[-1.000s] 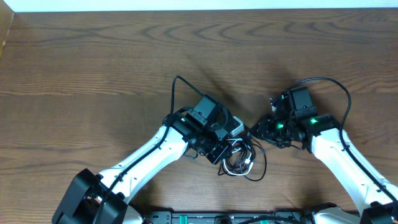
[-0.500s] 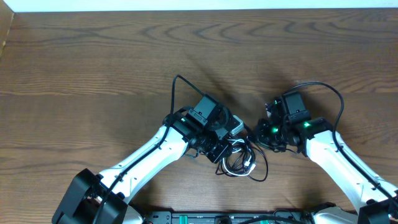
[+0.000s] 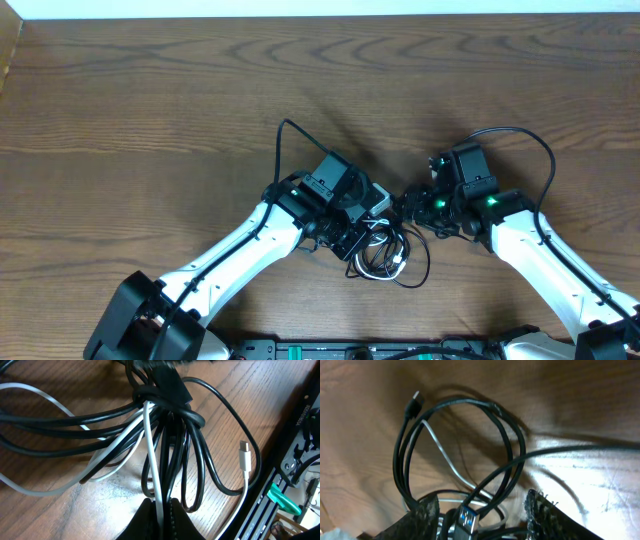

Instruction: Untangle cables

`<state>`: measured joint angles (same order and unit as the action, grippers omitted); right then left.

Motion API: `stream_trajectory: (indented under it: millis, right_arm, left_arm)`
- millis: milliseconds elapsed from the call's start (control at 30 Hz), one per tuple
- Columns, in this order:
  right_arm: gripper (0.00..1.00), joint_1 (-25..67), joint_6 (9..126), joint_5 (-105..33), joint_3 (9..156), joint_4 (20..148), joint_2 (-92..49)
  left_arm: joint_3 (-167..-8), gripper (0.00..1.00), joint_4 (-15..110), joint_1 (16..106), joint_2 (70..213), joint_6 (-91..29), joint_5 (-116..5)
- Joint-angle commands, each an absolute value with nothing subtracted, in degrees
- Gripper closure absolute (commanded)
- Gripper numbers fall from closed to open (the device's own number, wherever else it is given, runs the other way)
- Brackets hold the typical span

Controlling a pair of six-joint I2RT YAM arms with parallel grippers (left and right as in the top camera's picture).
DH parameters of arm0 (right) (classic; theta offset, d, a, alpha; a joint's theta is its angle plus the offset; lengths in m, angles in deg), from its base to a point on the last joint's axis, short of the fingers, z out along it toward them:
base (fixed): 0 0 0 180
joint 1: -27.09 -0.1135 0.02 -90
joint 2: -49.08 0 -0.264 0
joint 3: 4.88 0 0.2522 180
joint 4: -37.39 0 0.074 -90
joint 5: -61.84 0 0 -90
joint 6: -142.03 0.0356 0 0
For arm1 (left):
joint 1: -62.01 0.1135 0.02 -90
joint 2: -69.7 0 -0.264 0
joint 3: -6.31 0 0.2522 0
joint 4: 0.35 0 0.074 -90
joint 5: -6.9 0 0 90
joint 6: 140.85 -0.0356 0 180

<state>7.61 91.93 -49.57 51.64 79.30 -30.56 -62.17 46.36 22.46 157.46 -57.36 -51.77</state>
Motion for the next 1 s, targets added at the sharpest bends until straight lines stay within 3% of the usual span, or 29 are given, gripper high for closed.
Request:
stream_trajectory:
  millis: [0, 167, 333, 500, 733, 967]
  right_arm:
    - [0.47, 7.21, 92.37, -47.07, 51.29, 78.77, -30.87]
    - [0.52, 7.15, 92.52, -48.74, 51.25, 79.51, -30.87]
    - [0.83, 7.13, 92.5, -54.72, 51.23, 81.72, -30.87]
    - [0.99, 7.13, 92.5, -59.95, 51.23, 81.81, -30.87]
    - [0.99, 8.53, 92.21, -62.46, 51.23, 81.52, -30.87]
    - [0.99, 11.04, 90.55, -73.5, 51.23, 79.01, -30.87]
  left_arm:
    - [-61.93, 0.92, 46.27, 22.4, 158.12, -58.73, -52.3]
    - [-61.93, 0.92, 46.27, 22.4, 158.12, -58.73, -52.3]
    - [-61.93, 0.92, 46.25, 22.4, 158.12, -58.76, -52.34]
    - [-61.93, 0.92, 46.23, 22.4, 158.12, -58.73, -55.53]
    - [-61.93, 0.92, 45.79, 22.44, 158.12, -58.52, -61.35]
    - [-61.93, 0.9, 43.58, 22.44, 158.12, -57.16, -61.37]
